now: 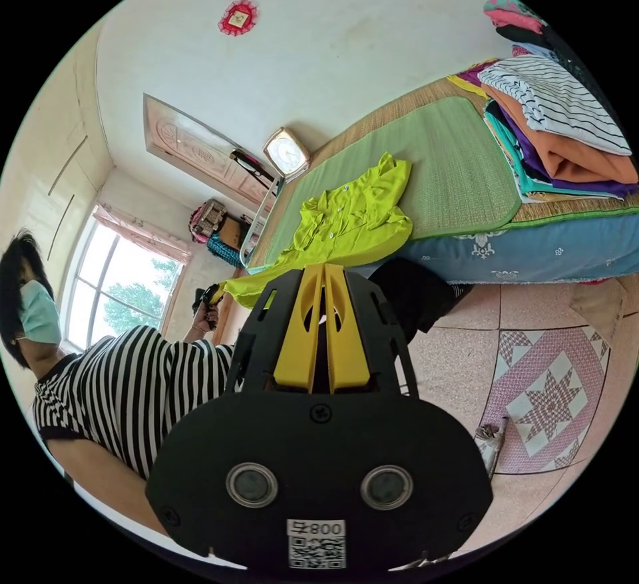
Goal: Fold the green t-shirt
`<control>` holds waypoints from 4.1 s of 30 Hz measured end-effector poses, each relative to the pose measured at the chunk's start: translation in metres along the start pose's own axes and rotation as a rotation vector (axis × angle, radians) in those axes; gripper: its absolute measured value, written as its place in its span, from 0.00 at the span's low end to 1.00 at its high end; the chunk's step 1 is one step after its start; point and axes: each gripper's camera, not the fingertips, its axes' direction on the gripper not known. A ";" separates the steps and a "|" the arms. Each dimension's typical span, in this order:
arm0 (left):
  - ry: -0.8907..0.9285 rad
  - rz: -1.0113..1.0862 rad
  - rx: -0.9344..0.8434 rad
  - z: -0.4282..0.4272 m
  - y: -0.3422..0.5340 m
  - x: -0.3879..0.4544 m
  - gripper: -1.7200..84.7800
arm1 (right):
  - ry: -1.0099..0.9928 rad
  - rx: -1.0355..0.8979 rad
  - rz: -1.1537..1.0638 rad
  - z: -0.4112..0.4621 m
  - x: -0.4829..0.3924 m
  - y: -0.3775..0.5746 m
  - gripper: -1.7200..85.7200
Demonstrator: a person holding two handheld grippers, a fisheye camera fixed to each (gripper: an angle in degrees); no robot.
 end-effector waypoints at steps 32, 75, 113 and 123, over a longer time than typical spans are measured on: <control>-0.160 -0.173 -0.096 0.248 -0.457 -0.054 0.04 | 0.122 -0.249 0.171 0.217 0.153 -0.433 0.02; -0.811 0.472 -0.449 0.620 -0.572 0.068 0.04 | 0.650 -0.365 -0.222 0.565 -0.011 -0.503 0.05; -0.705 0.427 -0.168 0.521 -0.533 0.058 0.04 | 0.489 -0.187 -0.175 0.515 0.006 -0.477 0.02; -0.750 0.241 -0.188 0.467 -0.517 0.002 0.05 | 0.475 -0.263 -0.084 0.503 0.052 -0.469 0.02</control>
